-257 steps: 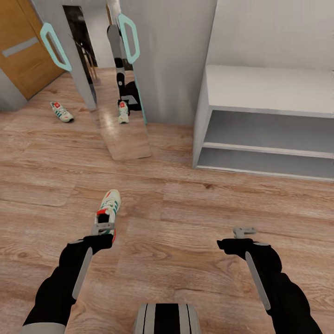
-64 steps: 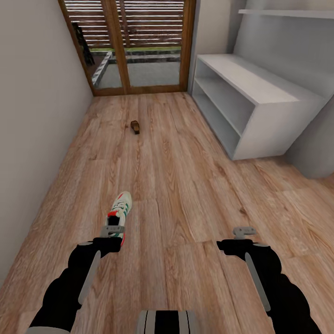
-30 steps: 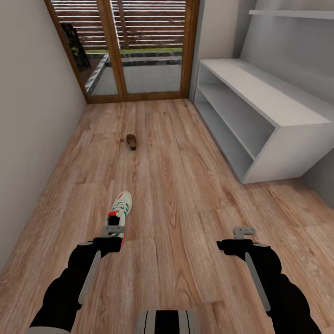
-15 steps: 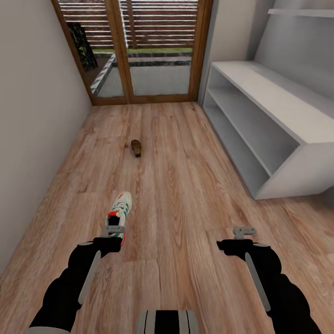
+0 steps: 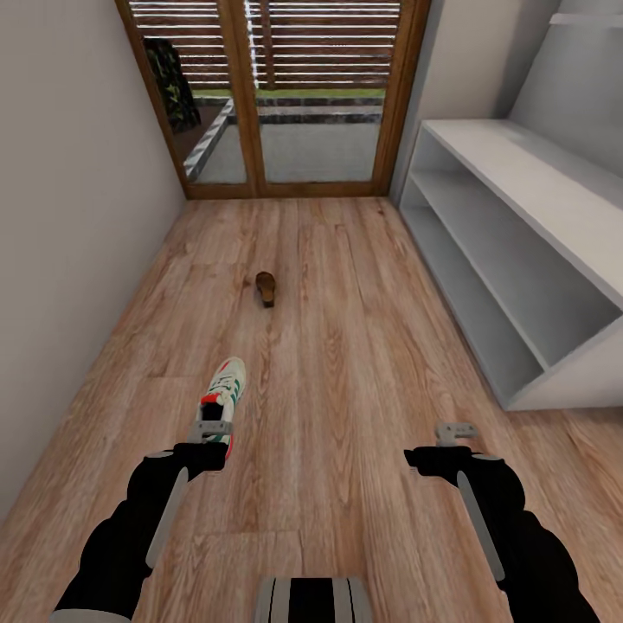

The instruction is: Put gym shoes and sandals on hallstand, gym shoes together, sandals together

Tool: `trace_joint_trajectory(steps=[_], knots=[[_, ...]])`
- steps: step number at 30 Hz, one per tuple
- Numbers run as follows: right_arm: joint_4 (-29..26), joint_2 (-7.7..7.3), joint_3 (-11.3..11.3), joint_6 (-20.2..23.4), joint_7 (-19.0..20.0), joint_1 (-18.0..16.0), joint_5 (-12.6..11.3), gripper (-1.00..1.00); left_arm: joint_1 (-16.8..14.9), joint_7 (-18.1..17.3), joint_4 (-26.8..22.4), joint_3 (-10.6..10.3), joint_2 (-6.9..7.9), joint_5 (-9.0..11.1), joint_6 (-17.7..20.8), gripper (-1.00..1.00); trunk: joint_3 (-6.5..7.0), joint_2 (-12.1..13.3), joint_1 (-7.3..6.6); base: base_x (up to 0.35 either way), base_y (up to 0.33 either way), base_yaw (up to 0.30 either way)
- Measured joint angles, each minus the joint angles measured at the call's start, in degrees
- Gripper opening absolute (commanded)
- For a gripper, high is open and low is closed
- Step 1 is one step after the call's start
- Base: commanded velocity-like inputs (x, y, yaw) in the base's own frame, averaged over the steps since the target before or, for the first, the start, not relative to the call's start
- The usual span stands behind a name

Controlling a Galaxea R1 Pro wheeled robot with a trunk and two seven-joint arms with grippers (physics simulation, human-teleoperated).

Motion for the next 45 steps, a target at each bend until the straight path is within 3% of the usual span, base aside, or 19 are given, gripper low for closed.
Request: trace_joint_trajectory(steps=[45], knots=[[0.00,0.00,0.00,0.00,0.00,0.00,0.00,1.00,0.00,-0.04,0.00,0.00,0.00,0.00,0.00,-1.00,0.00,0.00,0.00,0.322,-0.098,0.000]])
